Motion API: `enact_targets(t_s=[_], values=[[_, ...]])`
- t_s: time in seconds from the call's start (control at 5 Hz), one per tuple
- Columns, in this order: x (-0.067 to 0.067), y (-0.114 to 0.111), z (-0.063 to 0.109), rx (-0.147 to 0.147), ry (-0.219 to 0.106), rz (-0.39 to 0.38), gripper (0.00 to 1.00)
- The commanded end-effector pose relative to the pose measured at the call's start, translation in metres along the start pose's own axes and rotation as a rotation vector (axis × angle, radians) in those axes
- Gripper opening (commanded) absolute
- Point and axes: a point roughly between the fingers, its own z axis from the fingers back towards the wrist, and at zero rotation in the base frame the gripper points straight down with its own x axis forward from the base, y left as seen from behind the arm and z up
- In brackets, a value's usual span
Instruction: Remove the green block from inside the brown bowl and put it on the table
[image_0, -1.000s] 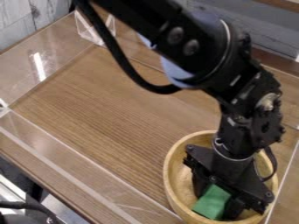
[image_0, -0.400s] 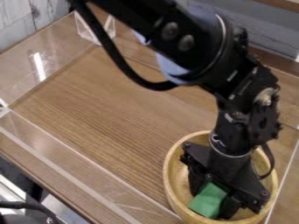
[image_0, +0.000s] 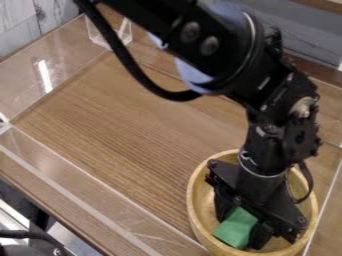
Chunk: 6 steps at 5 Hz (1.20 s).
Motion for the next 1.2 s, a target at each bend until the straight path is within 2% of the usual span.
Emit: enact_targets(t_s=[0.0,1.0], values=[[0.008,0.000,0.014,-0.016,-0.052,-0.003,0.00],[0.008,0.007,0.025,-0.008,-0.050,-0.026,0.00]])
